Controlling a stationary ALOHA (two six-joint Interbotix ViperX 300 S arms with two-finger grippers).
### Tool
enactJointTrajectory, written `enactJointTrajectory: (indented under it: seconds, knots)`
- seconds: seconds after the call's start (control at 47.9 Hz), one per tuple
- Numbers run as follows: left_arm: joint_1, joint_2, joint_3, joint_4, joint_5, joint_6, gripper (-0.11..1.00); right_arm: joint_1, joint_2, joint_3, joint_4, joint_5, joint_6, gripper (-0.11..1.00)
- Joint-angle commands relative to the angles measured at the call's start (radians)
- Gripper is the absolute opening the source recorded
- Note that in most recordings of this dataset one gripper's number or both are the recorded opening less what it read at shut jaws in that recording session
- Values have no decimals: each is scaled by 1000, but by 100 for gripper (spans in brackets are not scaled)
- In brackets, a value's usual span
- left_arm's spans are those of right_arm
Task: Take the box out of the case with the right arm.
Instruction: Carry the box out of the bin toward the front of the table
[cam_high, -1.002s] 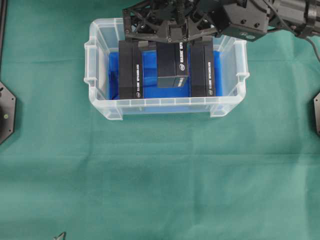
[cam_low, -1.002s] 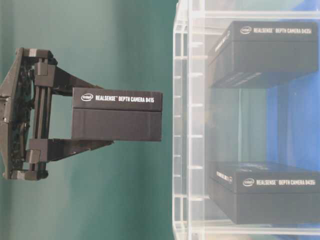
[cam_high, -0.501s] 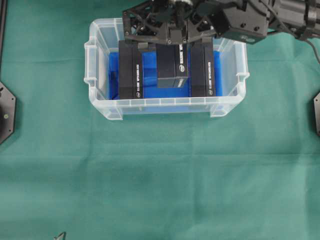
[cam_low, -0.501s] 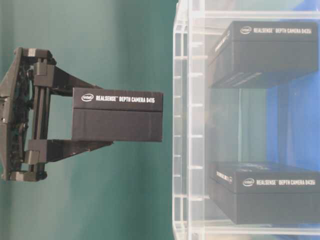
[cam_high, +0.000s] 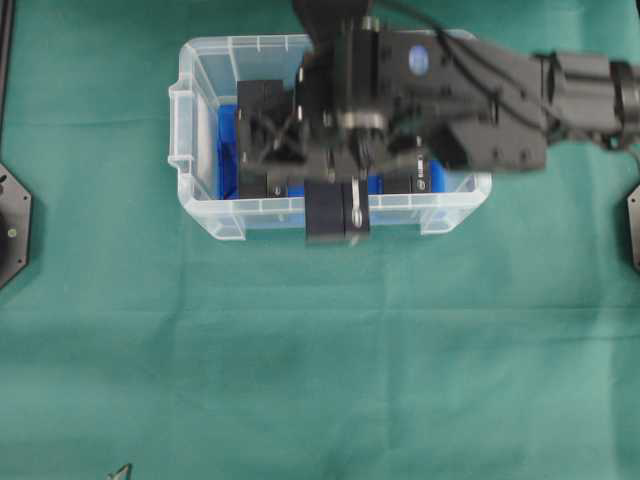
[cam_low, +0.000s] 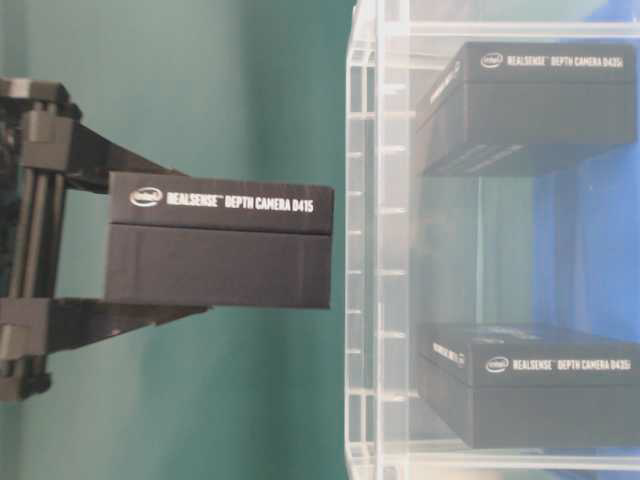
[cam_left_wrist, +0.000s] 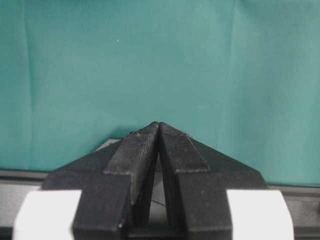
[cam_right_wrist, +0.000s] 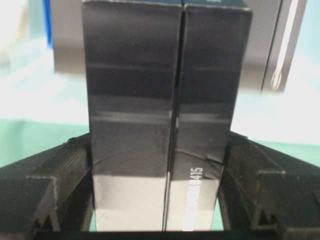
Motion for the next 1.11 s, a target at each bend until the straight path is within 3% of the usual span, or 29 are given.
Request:
enactJointTrajectory:
  seconds: [0.0,0.543,1.086]
  knots:
    - [3,8,-25,3,-2,0,2,43,-55,-29,-8,6,23,66]
    - [3,6,-25,3,-2,-2,2,275,-55,-31,-8,8,264,66]
    - [3,6,-23,3,-2,-2,2,288,-25,-23,-23,11,282,66]
